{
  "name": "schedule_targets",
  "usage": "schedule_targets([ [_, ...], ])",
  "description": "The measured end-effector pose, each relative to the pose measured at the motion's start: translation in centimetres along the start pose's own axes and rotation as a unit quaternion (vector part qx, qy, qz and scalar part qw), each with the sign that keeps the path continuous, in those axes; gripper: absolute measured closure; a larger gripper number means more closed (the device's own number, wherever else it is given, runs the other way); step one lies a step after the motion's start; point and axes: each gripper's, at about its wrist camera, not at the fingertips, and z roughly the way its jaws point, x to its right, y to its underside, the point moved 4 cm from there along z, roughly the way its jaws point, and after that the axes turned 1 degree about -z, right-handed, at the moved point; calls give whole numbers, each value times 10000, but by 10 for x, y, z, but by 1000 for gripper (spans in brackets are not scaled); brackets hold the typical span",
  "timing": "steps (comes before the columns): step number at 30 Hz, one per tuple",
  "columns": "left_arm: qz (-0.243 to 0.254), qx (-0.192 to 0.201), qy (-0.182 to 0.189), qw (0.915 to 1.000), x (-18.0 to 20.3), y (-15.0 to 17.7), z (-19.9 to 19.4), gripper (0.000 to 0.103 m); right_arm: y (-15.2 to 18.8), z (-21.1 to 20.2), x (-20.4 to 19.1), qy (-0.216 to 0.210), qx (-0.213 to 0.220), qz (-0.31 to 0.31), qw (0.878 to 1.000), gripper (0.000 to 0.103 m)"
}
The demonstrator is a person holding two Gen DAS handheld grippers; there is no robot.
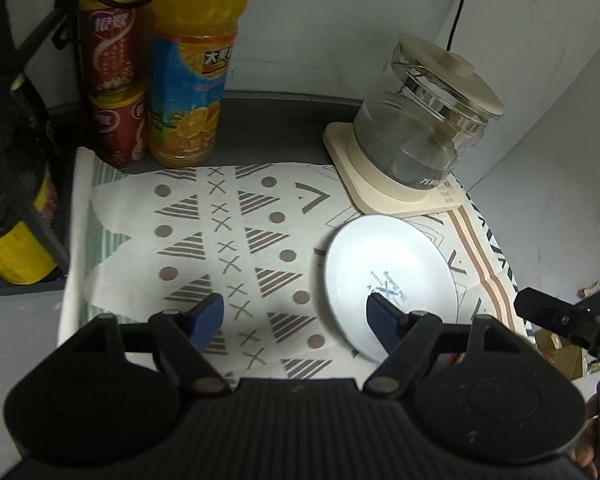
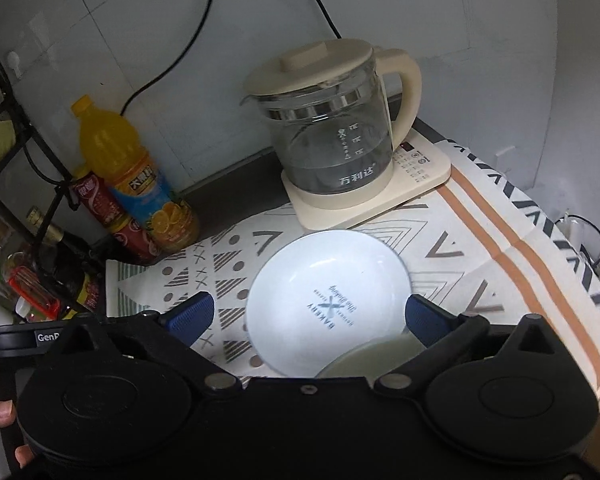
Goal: Organize plates and bowls
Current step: 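Move both grippers to the white 'Bakery' plate beside the kettle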
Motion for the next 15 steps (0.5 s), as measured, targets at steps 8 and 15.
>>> schedule_targets([
  [8, -479, -63, -292, 9984, 16, -3, 25, 26, -26, 32, 34, -227, -590, -345, 9974, 0],
  [15, -870, -175, -422, 9952, 25, 4, 52, 26, -41, 61, 58, -450, -1016, -500, 9925, 0],
])
